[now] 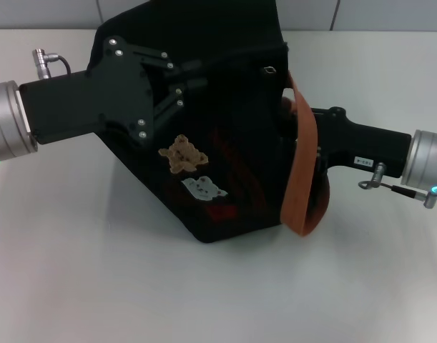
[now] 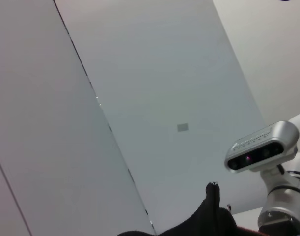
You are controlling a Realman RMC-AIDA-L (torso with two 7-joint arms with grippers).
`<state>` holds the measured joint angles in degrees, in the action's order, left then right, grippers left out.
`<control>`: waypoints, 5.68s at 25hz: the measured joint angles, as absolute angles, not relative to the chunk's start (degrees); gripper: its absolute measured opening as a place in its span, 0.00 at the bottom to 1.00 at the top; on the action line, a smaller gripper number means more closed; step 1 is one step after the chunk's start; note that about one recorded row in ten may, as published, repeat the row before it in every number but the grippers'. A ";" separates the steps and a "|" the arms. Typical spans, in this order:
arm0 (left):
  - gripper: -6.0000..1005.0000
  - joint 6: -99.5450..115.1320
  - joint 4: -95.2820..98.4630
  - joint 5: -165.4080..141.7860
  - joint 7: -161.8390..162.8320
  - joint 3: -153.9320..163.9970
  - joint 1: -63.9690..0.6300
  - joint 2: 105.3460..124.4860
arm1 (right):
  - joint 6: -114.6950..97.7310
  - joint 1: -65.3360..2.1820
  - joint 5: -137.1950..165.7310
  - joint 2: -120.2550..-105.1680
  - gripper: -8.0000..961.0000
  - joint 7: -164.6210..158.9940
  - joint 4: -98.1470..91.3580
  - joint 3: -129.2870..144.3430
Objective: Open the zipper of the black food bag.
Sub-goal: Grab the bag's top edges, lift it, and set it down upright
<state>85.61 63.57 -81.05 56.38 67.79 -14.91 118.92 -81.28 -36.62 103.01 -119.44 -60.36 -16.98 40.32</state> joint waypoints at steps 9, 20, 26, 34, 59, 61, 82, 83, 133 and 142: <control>0.11 85.67 63.54 -80.94 56.24 68.82 -15.29 118.91 | -80.88 -37.64 103.08 -119.44 0.44 -60.49 -16.34 42.69; 0.11 85.70 63.45 -80.16 55.81 69.62 -15.22 118.91 | -81.92 -36.87 102.81 -119.38 0.11 -60.54 -16.70 42.86; 0.11 85.71 63.38 -79.65 55.81 69.61 -14.73 118.91 | -80.45 -34.49 101.93 -119.30 0.01 -59.57 -17.08 38.27; 0.11 85.70 62.32 -79.50 55.81 69.57 -14.83 118.83 | -80.84 -32.39 101.70 -119.49 0.02 -51.09 -15.53 30.72; 0.11 85.55 56.03 -75.97 56.41 69.14 -18.52 118.88 | -78.61 -31.17 95.94 -119.79 0.58 2.86 -0.58 29.15; 0.11 85.53 55.97 -75.93 56.41 69.15 -18.71 118.90 | -78.47 -31.36 95.01 -119.80 0.58 6.36 0.76 29.09; 0.11 85.68 54.59 -75.60 56.43 69.56 -19.61 118.91 | -82.51 -31.42 94.64 -119.80 0.58 17.04 6.59 22.15; 0.11 85.69 54.58 -75.60 56.43 69.59 -19.54 118.92 | -81.90 -30.53 94.71 -119.74 0.58 17.10 6.21 22.20; 0.11 85.68 51.36 -72.77 55.81 74.15 -22.44 118.83 | -79.63 -30.64 94.83 -119.88 0.30 26.99 10.04 21.79; 0.10 85.68 51.33 -72.76 55.77 74.07 -22.31 118.83 | -79.21 -30.85 94.84 -119.88 0.05 27.01 9.98 21.75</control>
<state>85.68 51.33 -72.76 55.77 74.07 -22.31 118.83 -79.21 -30.85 94.84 -119.88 27.00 9.98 21.75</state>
